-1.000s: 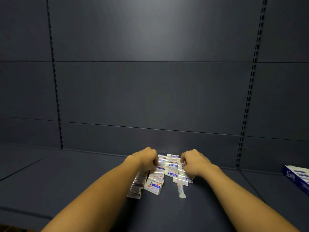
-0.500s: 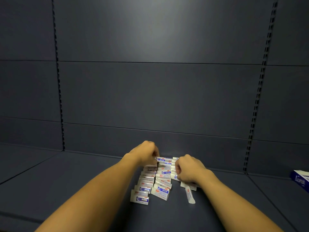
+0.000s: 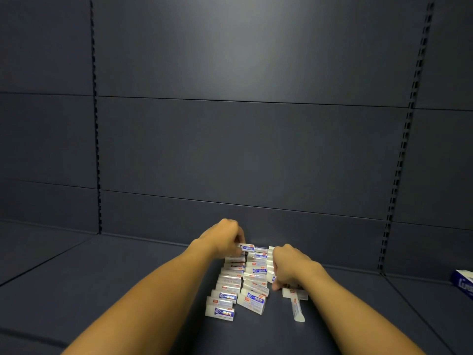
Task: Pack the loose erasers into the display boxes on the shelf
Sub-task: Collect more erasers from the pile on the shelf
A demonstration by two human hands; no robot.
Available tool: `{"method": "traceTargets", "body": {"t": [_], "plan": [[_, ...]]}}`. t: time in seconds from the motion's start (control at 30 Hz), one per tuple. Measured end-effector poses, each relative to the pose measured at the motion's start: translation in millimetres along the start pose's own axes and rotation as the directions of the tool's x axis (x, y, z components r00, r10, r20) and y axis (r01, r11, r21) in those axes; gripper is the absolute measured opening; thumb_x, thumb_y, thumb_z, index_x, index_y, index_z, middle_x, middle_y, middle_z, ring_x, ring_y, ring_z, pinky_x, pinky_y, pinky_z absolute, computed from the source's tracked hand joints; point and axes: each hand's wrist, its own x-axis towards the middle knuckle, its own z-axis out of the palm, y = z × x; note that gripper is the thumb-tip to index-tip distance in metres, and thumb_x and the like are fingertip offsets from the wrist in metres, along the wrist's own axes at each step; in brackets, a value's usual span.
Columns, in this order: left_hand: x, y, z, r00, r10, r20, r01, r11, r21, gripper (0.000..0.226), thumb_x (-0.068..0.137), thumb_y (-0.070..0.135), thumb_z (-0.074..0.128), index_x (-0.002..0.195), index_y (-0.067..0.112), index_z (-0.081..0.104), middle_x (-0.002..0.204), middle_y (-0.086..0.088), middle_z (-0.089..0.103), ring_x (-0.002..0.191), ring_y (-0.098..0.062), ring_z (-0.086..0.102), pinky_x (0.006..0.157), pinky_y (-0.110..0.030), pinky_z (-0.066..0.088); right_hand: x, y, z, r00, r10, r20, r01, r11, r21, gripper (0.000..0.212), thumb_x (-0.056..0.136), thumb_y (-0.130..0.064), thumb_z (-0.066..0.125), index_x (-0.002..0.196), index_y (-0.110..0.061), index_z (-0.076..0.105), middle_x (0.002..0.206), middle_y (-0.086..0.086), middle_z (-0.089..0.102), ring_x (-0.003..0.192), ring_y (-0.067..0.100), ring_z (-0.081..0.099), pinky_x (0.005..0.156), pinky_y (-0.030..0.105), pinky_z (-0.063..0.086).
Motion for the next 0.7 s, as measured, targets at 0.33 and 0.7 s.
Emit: {"method": "traceTargets", "body": {"t": [0.33,0.7], "plan": [[2.4,-0.9,-10.1,0.995,0.001,-0.100,-0.005,0.999,-0.039,0.018,0.086,0.017,0.070,0.103,0.020,0.073,0.106,0.009,0.056,0.094,-0.015,0.059,0.073,-0.025,0.048,2.2,12.9,-24.8,0.952,-0.043,-0.303,0.052,0.998,0.023,0.015,0.073,-0.033,0.075,0.084,-0.026,0.067,0.087,-0.006,0.065,0.079,0.015,0.063,0.067,0.031,0.054],[21.9,36.5,-2.3,0.976,0.198,-0.091,-0.193,0.979,0.064,0.025,0.086,0.025,0.069,0.111,0.021,0.070,0.105,0.004,0.065,0.088,-0.018,0.062,0.079,-0.036,0.058,-36.5,53.7,-13.9,0.893,0.121,-0.433,-0.098,0.992,0.076,0.016,0.079,-0.028,0.069,0.093,-0.028,0.062,0.096,-0.010,0.056,0.085,0.014,0.057,0.070,0.029,0.047]]}}
